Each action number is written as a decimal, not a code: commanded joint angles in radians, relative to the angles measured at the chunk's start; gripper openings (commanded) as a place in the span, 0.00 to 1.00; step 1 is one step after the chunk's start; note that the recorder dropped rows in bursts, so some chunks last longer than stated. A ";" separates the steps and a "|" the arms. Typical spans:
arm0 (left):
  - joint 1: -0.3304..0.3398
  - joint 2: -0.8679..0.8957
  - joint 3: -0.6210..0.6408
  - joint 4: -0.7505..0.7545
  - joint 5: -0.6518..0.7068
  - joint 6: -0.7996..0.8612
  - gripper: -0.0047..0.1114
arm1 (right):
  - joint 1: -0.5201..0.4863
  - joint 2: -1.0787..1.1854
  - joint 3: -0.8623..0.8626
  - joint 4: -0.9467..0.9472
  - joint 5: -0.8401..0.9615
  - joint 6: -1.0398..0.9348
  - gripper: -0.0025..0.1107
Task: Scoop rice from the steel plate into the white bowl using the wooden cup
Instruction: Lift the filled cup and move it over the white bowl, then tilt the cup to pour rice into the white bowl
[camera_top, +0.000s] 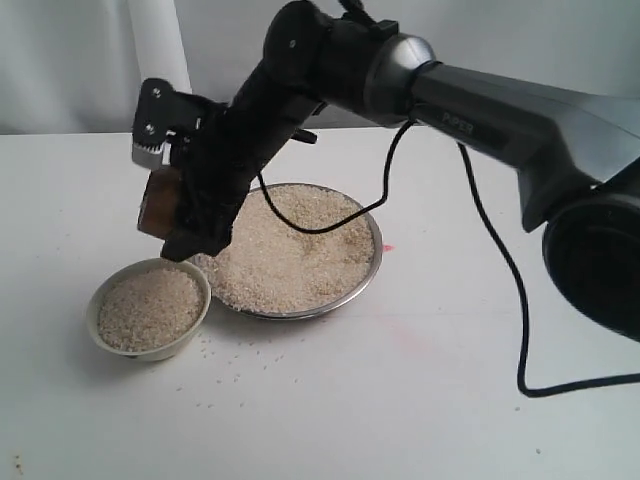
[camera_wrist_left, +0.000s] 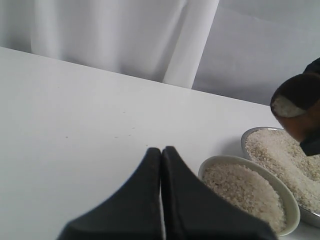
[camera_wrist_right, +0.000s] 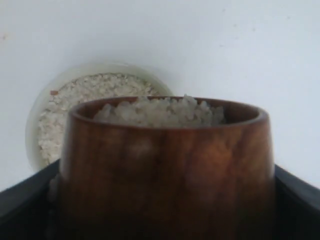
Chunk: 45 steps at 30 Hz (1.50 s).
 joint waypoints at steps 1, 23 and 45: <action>-0.005 -0.003 -0.003 -0.002 -0.009 -0.004 0.04 | 0.093 -0.012 0.001 -0.276 -0.018 0.110 0.02; -0.005 -0.003 -0.003 -0.002 -0.009 -0.004 0.04 | 0.250 -0.004 0.001 -0.757 -0.019 0.233 0.02; -0.005 -0.003 -0.003 -0.002 -0.009 -0.004 0.04 | 0.347 -0.004 0.001 -1.029 0.049 0.248 0.02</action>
